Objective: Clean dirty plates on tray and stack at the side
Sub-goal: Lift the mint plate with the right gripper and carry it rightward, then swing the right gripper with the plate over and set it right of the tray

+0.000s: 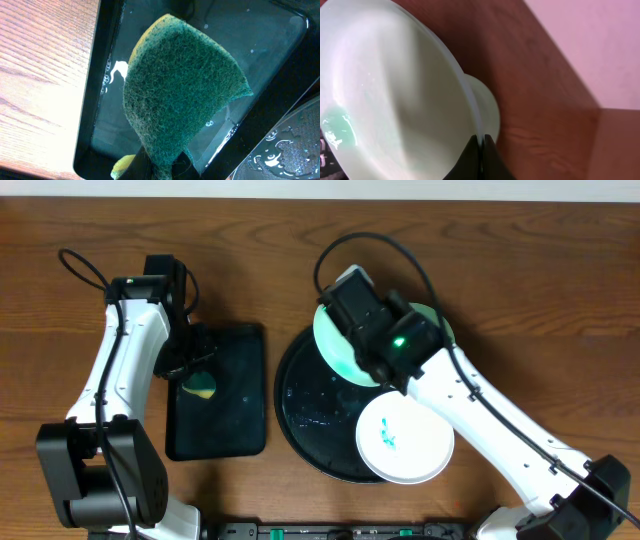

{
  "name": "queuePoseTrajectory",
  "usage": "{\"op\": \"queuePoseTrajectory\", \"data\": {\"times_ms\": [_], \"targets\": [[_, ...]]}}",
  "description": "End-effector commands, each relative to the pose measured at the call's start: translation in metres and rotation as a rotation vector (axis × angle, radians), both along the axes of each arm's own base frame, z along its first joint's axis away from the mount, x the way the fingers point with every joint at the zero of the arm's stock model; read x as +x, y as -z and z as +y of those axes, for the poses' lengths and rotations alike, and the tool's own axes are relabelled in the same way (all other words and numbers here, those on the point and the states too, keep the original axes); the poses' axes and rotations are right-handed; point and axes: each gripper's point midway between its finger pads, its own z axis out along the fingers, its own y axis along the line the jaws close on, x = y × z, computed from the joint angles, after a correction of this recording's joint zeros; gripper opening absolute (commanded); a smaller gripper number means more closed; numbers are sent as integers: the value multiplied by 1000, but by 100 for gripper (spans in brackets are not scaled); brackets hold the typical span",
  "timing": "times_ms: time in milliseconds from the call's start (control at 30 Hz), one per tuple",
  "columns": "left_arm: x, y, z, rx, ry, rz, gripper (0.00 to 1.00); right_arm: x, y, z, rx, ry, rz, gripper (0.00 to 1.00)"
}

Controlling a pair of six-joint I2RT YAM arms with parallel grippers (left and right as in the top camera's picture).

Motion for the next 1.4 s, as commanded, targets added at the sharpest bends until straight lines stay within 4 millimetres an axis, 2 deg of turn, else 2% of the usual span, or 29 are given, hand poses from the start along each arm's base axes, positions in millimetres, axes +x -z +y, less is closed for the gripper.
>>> {"op": "queuePoseTrajectory", "data": {"times_ms": [0, 600, 800, 1100, 1233, 1300, 1367], "targets": [[-4, 5, 4, 15, 15, 23, 8, 0, -28, 0, -107, -6, -117, 1], [-4, 5, 4, 15, 15, 23, 8, -45, -95, 47, -472, -121, -431, 1], [-4, 5, 4, 15, 15, 23, 8, -54, -95, 60, -462, -160, -444, 1], [-4, 5, 4, 15, 15, 23, 8, -61, -96, 69, -448, -182, -456, 1], [-4, 5, 4, 15, 15, 23, 8, -60, -80, 79, -372, -230, -396, 1], [-4, 5, 4, 15, 15, 24, 8, -58, -83, 74, -372, -190, -418, 1], [-5, 5, 4, 15, 16, 29, 8, -61, -80, 80, -334, -198, -413, 1]]}}
